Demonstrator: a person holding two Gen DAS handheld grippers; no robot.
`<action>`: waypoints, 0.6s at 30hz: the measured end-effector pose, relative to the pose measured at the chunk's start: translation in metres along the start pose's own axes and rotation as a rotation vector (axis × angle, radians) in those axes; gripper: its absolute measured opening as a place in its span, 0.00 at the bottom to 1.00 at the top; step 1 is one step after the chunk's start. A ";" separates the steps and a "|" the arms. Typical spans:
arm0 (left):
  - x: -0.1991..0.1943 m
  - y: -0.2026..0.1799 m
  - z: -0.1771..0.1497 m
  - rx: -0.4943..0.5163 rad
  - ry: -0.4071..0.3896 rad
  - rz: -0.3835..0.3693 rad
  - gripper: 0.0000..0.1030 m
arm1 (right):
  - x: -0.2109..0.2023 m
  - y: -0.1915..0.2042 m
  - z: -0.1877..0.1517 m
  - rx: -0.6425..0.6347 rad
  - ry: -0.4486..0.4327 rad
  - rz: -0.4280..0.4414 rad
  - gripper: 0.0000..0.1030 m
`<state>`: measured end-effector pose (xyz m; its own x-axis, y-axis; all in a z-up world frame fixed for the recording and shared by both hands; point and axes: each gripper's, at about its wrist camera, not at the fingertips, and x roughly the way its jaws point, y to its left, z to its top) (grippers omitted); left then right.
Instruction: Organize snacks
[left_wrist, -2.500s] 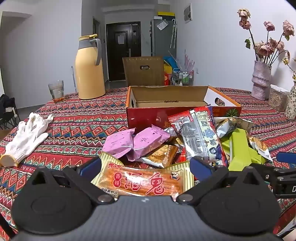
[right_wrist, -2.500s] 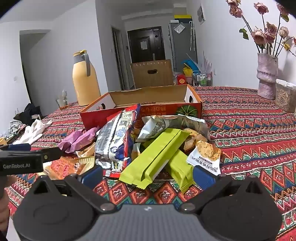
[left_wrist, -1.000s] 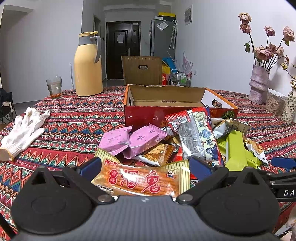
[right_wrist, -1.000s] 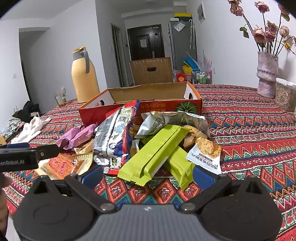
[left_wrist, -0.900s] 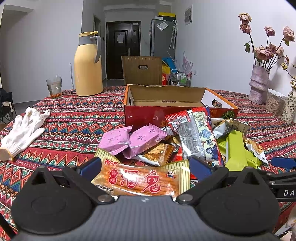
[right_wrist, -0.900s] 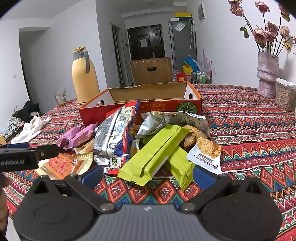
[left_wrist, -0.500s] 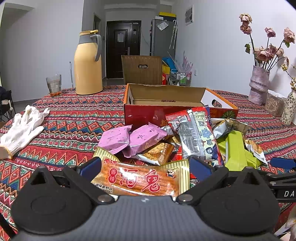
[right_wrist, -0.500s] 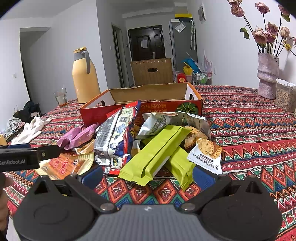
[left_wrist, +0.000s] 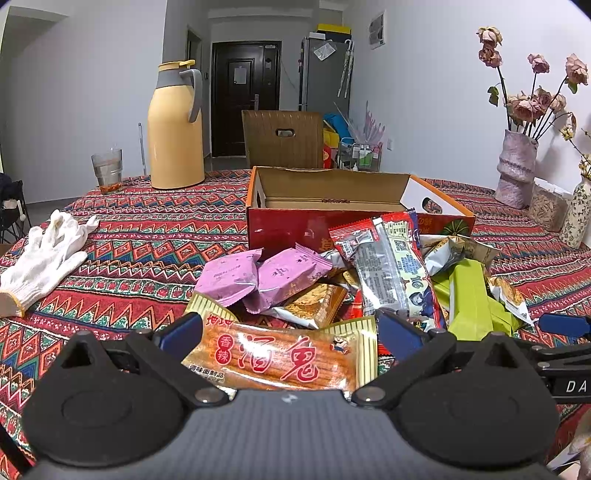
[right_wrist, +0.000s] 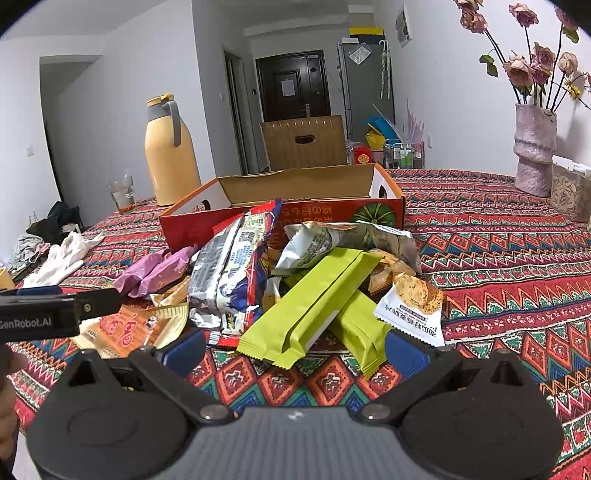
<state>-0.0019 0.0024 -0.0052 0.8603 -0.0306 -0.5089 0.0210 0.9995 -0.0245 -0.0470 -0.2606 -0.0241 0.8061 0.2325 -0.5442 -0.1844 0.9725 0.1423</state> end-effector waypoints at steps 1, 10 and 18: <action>0.000 0.000 0.000 -0.001 0.000 0.000 1.00 | 0.000 0.000 0.000 0.000 0.000 0.000 1.00; 0.002 0.000 -0.001 -0.002 0.006 -0.004 1.00 | 0.000 0.000 -0.001 -0.001 0.000 0.001 1.00; 0.007 0.001 0.001 -0.010 0.010 -0.007 1.00 | -0.003 -0.009 0.002 0.001 -0.022 -0.041 0.99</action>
<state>0.0046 0.0034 -0.0079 0.8547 -0.0375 -0.5177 0.0216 0.9991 -0.0367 -0.0465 -0.2695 -0.0225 0.8250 0.1923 -0.5315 -0.1505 0.9811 0.1213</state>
